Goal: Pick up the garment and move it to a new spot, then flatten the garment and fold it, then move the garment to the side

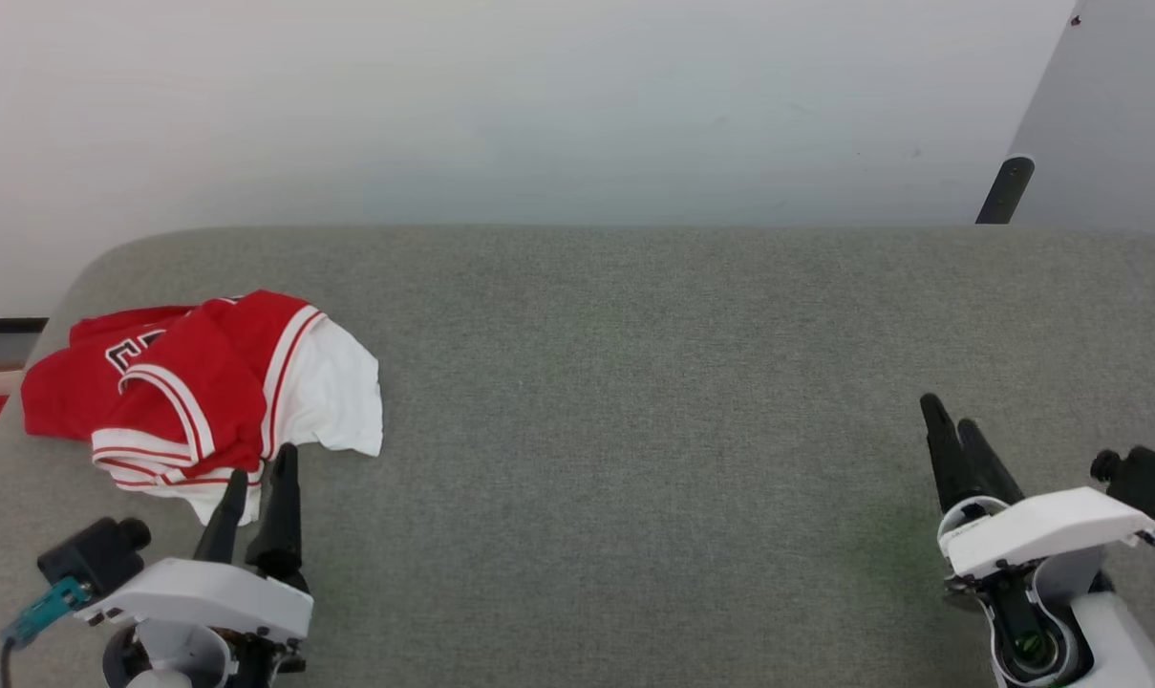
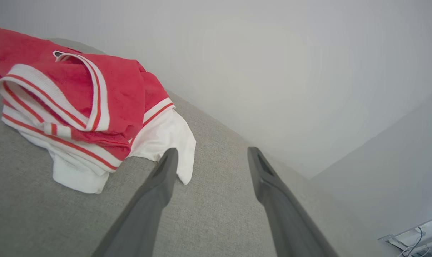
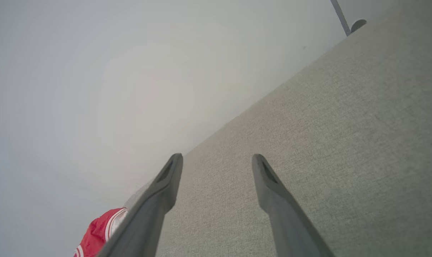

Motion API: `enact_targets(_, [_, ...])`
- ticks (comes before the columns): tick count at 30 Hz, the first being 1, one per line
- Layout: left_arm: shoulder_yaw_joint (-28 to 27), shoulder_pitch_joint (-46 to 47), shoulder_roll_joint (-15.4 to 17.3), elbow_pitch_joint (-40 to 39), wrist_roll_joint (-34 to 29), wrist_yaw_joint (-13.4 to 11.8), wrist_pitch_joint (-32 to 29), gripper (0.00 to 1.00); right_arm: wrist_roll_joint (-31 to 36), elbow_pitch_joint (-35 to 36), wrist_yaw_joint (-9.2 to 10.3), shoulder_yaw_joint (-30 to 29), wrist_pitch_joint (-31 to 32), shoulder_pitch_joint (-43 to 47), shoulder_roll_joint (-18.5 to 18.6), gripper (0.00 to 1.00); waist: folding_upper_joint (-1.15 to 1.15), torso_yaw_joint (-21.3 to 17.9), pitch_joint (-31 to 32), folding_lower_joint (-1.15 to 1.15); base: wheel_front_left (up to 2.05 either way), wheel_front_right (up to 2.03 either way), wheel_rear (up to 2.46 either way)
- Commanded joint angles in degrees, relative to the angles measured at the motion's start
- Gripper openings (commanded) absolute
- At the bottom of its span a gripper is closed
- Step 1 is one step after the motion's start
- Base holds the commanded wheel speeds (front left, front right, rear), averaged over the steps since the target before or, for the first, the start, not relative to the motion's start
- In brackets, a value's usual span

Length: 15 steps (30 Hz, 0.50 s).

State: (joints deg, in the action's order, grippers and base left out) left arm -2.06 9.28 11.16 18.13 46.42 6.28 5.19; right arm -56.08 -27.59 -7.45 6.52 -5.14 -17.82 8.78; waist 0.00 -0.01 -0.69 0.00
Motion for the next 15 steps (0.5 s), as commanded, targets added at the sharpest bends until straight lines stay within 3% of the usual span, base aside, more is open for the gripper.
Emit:
enact_targets(1, [0.2,1.2,0.7,-0.6,-2.6,-0.2,0.6,1.00,3.3,0.3,-0.03,-0.1,-0.7,-2.0,0.4,1.00,0.00,0.0,0.0,0.00,0.00,0.00,0.00])
enact_targets(15, [0.3,0.1,1.4,-2.5,-14.4,-0.7,3.0,1.00,23.3,-0.5,-0.03,-2.2,-3.0,-3.2,-0.6,1.00,0.00,-0.3,-0.1,0.00,0.00,0.00,0.00])
